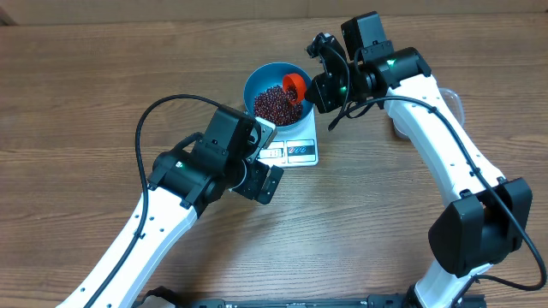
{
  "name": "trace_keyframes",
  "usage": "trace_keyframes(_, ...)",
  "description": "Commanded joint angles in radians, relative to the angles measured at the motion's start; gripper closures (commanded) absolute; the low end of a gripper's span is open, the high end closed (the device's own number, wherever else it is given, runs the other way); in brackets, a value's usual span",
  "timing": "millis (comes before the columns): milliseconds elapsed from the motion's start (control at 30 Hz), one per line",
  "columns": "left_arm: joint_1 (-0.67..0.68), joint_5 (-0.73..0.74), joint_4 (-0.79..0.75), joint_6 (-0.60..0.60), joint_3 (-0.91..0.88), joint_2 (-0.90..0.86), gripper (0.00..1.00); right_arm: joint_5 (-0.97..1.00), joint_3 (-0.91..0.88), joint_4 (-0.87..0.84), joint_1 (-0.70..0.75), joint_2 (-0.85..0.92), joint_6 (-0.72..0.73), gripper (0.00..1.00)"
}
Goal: Scoop item into bowl and weigh 150g on scale
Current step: 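Hold the scoop tilted over the bowl, shaking out beans gradually, then rock the scoop over the bowl to trickle more beans in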
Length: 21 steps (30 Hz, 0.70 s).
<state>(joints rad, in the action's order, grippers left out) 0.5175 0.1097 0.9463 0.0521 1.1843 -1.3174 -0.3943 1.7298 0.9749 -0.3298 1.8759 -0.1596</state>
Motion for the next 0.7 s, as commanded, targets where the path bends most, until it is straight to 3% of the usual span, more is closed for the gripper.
trace_keyframes(0, 0.005, 0.014, -0.002, -0.001, 0.003, 0.003, 0.0, -0.12, 0.031, 0.025, -0.003, -0.019, -0.115, 0.96)
trace_keyframes(67, 0.005, 0.013, -0.002, -0.001, 0.003, 0.003, 0.0, -0.157, 0.031, 0.042, -0.003, -0.019, -0.182, 0.96)
trace_keyframes(233, 0.005, 0.013, -0.002, -0.001, 0.003, 0.003, 0.0, -0.029, 0.031, 0.0, -0.003, -0.019, -0.015, 0.96)
trace_keyframes(667, 0.005, 0.013, -0.002, 0.0, 0.003, 0.003, 0.0, -0.029, 0.031, 0.0, -0.003, -0.019, -0.015, 0.96)
